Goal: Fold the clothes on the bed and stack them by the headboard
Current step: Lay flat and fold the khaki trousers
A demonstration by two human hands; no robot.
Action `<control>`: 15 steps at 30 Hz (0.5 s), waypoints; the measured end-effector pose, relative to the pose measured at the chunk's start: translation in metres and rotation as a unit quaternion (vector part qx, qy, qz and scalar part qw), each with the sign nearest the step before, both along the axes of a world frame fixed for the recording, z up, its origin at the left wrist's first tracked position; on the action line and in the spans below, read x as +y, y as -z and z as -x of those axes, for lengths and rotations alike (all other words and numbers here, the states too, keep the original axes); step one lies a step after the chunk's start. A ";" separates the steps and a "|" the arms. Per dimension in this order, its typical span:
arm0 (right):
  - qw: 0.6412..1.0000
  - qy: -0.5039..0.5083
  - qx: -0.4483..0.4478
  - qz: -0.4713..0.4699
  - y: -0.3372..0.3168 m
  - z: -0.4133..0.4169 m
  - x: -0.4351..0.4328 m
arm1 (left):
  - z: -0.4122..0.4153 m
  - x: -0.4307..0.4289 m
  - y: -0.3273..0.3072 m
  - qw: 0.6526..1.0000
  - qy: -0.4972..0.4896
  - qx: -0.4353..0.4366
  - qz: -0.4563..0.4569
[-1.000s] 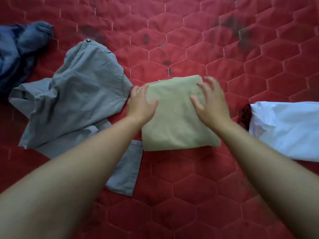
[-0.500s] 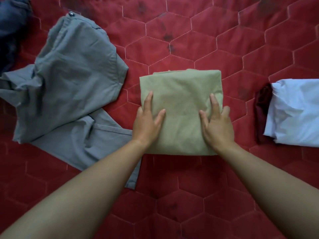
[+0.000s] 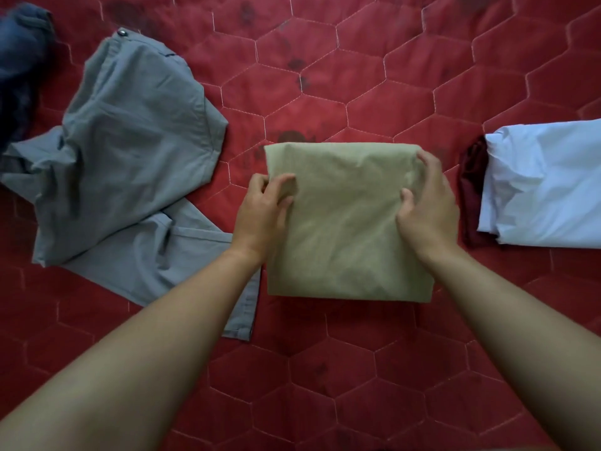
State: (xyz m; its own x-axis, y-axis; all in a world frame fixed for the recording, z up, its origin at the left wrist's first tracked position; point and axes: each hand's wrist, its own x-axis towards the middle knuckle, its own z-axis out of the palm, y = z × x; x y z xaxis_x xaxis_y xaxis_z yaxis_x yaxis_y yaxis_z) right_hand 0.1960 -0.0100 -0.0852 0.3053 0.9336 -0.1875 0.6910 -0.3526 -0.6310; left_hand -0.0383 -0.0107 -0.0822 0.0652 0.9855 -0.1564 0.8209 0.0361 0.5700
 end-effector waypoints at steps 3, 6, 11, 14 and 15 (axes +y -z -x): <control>0.997 0.008 -0.082 0.012 0.001 -0.007 -0.012 | -0.011 0.002 -0.001 0.997 -0.021 0.065 0.038; 0.969 -0.155 -0.182 0.069 0.008 -0.002 -0.010 | -0.024 -0.009 0.006 0.977 -0.046 0.152 0.140; 0.939 -0.229 -0.232 0.107 0.008 0.020 -0.007 | -0.013 -0.026 0.005 0.977 -0.042 0.154 0.140; 0.936 -0.266 -0.214 0.091 -0.004 0.051 -0.012 | 0.014 -0.035 -0.002 0.980 -0.043 0.150 0.123; 0.935 -0.282 -0.195 0.089 -0.008 0.065 -0.015 | 0.027 -0.037 -0.004 0.980 -0.045 0.154 0.115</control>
